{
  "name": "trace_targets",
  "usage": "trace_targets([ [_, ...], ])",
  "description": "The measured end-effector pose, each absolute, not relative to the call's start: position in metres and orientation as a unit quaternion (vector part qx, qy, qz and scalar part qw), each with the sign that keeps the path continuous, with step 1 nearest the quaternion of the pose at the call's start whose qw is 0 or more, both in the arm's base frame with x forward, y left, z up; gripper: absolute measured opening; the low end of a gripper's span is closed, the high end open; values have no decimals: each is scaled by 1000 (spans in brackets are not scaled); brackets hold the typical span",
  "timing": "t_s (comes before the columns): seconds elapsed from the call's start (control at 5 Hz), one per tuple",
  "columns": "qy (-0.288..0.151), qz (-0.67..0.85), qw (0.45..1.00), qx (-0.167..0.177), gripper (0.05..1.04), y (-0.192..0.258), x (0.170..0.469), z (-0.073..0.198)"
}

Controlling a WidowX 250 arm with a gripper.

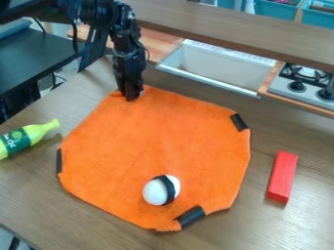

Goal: Fold the cloth from top left to bottom right

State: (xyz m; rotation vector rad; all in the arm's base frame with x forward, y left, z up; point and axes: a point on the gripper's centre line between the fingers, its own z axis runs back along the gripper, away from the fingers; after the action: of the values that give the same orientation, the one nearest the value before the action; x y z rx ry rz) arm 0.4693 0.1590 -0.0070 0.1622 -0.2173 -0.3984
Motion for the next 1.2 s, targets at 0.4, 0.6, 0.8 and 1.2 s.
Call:
trace_targets([
  [0.4, -116, -208, 969, 71, 82, 150, 456, -9],
  [0.6, -131, -218, 965, 61, 63, 136, 442, 2],
  [0.8, -171, -251, 950, 69, 59, 109, 427, 32],
  [1.2, -189, -332, 921, 81, 59, 49, 384, 38],
])
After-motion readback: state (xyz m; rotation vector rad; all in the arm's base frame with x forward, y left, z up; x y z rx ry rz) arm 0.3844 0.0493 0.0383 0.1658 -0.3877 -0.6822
